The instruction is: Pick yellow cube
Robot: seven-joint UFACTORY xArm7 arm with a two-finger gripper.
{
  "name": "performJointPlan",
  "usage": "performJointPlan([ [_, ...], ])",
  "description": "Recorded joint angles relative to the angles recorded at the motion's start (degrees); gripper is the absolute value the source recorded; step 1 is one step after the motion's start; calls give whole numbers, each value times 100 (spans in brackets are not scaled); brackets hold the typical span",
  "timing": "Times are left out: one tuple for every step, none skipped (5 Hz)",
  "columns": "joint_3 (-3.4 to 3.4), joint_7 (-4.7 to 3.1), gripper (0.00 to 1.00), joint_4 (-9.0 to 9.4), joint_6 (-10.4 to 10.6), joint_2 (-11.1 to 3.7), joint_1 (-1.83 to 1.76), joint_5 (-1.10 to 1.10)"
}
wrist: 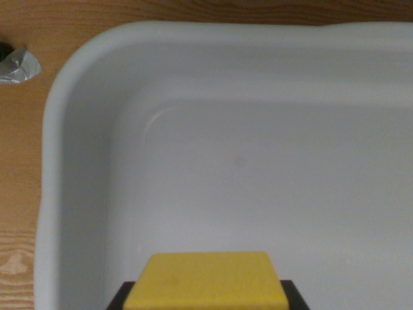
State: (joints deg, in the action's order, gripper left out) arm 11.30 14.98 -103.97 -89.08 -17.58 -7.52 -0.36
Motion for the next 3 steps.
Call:
performJointPlan([
  [2,0,100,-46,-66,20,1,4],
  [2,0,100,-46,-66,20,1,4],
  [3,0,100,-65,-93,29,1,5],
])
